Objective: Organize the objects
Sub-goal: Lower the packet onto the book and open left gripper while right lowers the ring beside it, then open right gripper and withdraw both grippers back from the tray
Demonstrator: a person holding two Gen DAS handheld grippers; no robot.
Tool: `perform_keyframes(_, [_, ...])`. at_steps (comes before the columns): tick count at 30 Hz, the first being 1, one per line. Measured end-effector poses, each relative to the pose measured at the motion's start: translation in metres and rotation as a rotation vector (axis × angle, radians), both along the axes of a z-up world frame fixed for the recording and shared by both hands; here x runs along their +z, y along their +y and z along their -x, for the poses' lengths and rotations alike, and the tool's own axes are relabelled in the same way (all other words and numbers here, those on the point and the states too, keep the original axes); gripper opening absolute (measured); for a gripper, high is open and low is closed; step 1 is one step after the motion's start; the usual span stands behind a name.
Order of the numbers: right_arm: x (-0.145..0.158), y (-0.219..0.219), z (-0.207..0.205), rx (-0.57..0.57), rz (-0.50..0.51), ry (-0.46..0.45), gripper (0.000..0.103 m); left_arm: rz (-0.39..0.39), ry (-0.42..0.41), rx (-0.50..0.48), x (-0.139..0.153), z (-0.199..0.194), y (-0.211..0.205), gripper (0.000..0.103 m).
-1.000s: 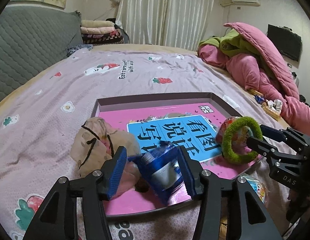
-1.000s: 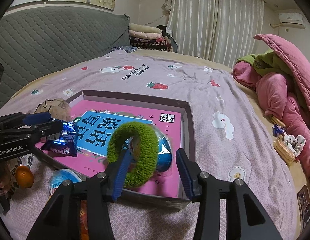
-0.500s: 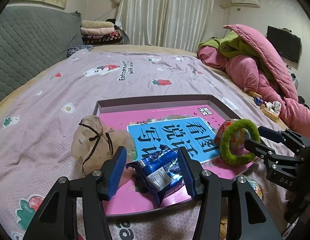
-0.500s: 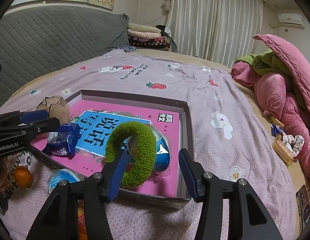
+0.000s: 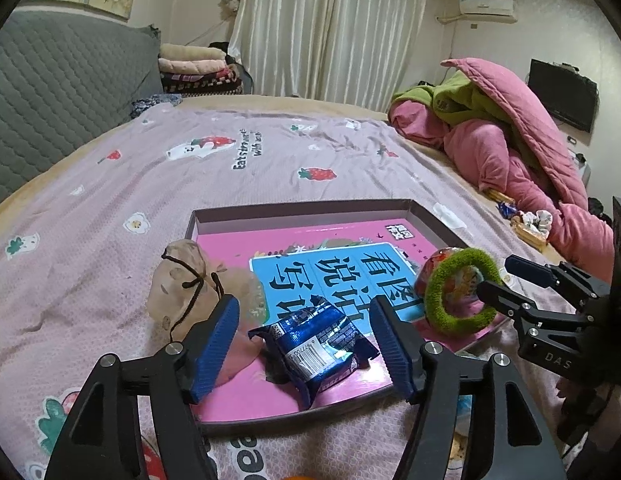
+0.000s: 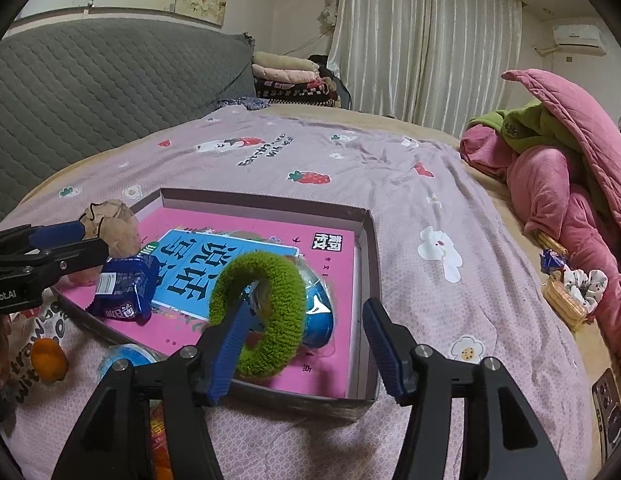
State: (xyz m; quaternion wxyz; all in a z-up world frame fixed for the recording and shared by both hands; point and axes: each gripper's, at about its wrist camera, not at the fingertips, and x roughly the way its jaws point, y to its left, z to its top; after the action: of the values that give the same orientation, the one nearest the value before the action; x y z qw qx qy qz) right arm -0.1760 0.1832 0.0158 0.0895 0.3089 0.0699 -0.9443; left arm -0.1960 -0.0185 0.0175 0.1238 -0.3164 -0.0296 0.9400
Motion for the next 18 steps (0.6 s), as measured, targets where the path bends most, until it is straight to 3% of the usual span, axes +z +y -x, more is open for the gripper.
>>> perform_keyframes(18, [0.012,0.001,-0.005,0.013,0.027,0.045,0.065,0.011,0.044,0.013,0.012,-0.013,-0.003,0.075])
